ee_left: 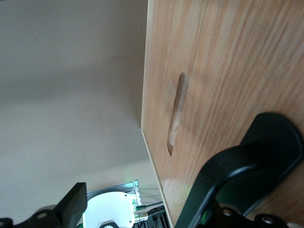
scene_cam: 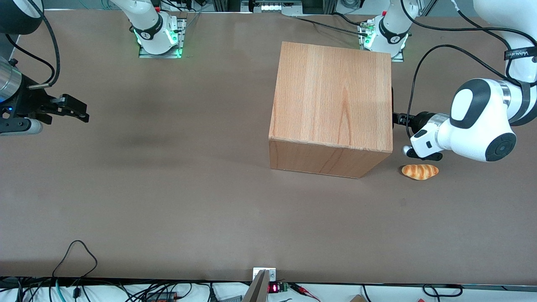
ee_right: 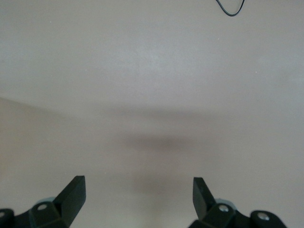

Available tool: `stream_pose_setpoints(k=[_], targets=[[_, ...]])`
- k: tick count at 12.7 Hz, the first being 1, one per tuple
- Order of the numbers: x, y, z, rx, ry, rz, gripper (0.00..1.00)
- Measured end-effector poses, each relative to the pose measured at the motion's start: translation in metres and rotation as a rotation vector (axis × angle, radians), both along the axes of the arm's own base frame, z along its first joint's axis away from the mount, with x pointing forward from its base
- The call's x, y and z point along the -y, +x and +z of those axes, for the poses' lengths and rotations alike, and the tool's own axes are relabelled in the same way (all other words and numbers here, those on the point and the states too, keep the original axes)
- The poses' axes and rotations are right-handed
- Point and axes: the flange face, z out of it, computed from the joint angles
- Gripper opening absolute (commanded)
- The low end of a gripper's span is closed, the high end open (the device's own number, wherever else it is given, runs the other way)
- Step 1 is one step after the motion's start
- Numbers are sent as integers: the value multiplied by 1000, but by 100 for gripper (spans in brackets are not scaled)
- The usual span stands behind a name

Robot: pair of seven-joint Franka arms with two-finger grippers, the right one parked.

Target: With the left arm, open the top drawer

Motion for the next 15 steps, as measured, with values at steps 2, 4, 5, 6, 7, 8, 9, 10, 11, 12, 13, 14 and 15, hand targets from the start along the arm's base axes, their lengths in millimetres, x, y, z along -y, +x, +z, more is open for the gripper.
stream_pose_setpoints(k=[2, 4, 5, 6, 7, 8, 9, 10, 11, 12, 13, 14, 15], targets=[[-15, 3, 1, 9, 11, 19, 100], [-44, 7, 2, 22, 23, 64, 100], [-62, 10, 3, 30, 25, 94, 100], [-78, 12, 3, 36, 26, 120, 100], [-92, 15, 4, 42, 29, 139, 100], [-104, 16, 5, 47, 42, 142, 100], [-114, 17, 7, 53, 57, 143, 100], [-121, 18, 9, 58, 74, 138, 100], [-127, 19, 11, 63, 92, 131, 100], [-133, 19, 13, 67, 105, 129, 100], [-139, 19, 14, 68, 110, 136, 100], [-149, 18, 14, 69, 113, 148, 100], [-162, 17, 15, 73, 115, 159, 100]])
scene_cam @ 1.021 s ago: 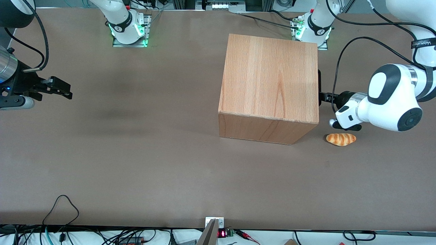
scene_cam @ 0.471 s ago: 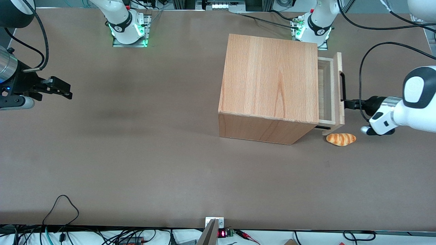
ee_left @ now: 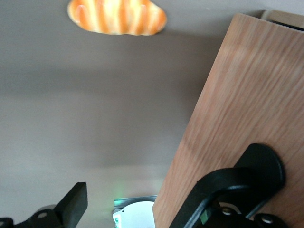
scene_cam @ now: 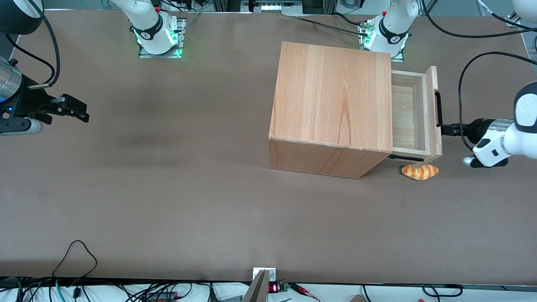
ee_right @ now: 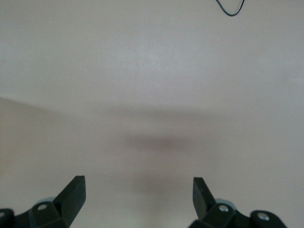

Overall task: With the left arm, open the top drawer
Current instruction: 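Pull the handle with the left gripper, sliding the drawer out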

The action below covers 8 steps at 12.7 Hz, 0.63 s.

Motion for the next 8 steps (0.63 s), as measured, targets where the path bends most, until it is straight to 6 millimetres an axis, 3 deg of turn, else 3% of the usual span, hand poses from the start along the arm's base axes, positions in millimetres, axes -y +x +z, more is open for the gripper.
stream_pose_setpoints(k=[2, 8], targets=[[-20, -1, 0, 17, -7, -1, 100], [-46, 0, -1, 49, -29, -40, 100]])
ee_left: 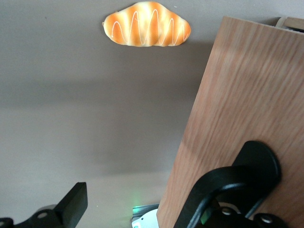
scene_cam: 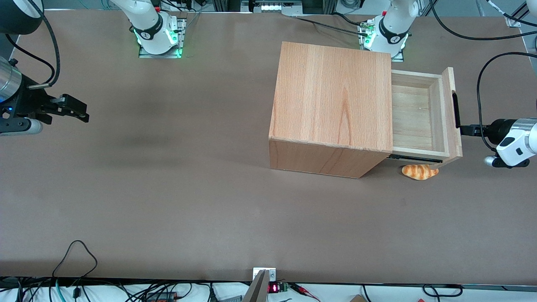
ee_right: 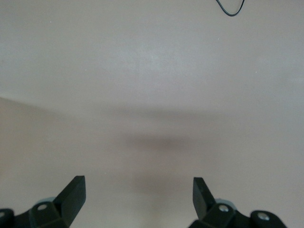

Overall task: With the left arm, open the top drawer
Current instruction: 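Pull the handle with the left gripper, sliding the drawer out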

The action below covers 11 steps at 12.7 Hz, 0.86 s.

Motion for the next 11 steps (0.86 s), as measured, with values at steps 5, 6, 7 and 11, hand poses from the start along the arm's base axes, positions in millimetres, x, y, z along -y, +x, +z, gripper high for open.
stream_pose_setpoints(k=[5, 6, 7, 11], targets=[[-22, -3, -1, 23, -17, -9, 100], [-25, -4, -1, 29, -21, -13, 100], [-29, -4, -1, 34, -20, -9, 100], [-46, -9, -2, 38, -25, 8, 100]])
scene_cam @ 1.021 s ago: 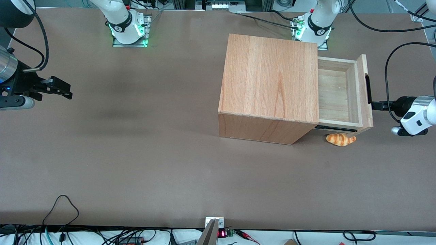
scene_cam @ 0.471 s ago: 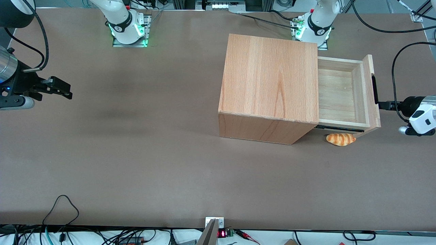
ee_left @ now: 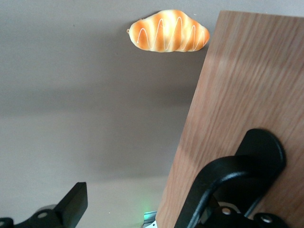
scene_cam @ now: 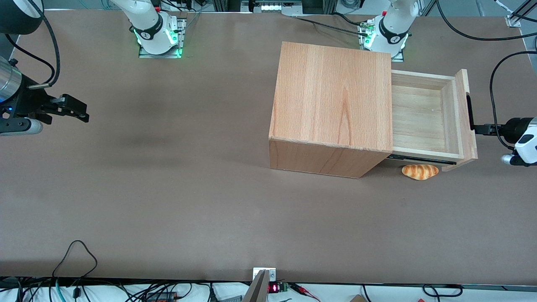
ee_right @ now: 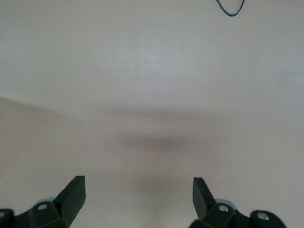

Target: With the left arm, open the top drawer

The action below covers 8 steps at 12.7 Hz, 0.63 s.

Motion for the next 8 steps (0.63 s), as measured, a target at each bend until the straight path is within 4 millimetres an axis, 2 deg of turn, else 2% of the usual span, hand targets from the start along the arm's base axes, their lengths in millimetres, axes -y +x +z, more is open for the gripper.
stream_pose_setpoints(k=[5, 8], targets=[[-14, 1, -2, 7, -10, 6, 100], [-13, 5, 5, 22, -9, -4, 100]])
